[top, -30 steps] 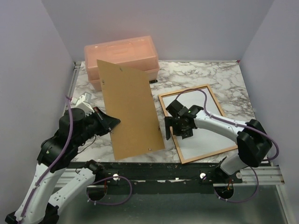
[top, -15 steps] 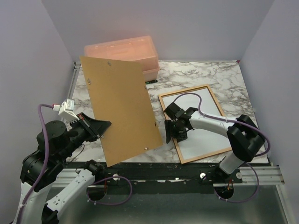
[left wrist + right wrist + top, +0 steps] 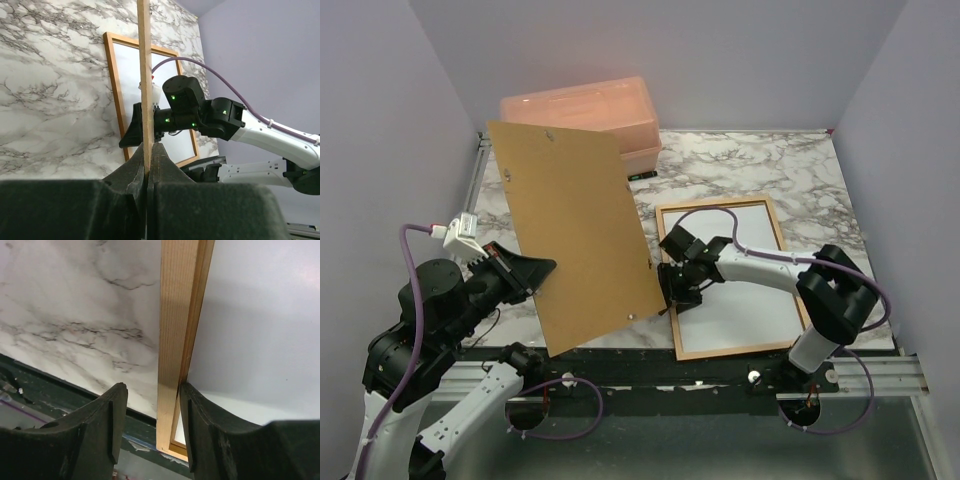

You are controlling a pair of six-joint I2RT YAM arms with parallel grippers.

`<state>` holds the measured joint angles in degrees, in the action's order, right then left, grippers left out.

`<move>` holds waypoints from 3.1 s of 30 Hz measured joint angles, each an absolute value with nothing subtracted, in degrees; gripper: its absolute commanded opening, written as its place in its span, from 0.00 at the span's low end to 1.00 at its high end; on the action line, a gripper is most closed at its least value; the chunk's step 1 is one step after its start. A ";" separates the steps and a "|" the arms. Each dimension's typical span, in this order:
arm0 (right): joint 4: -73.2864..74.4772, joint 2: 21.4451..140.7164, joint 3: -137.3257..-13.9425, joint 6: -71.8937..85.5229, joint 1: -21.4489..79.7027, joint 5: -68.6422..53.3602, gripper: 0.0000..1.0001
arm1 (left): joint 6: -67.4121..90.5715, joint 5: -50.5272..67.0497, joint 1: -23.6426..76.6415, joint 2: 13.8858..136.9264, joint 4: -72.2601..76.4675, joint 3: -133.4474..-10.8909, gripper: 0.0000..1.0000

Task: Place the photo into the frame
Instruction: Move the photo frame to the center of the board.

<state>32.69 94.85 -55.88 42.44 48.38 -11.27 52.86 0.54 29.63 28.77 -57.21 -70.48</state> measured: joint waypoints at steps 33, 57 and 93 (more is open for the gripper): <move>24.12 110.39 -71.29 48.42 58.30 -19.00 0.49 | 50.72 -6.92 29.63 28.18 -64.51 -74.56 0.00; 34.30 95.90 -65.28 38.89 46.22 -7.42 0.81 | 50.83 -7.66 29.63 27.86 -66.76 -77.38 0.00; 33.98 89.10 -50.11 28.03 12.69 -12.36 0.94 | 50.61 1.28 29.43 36.05 -58.81 -63.11 0.00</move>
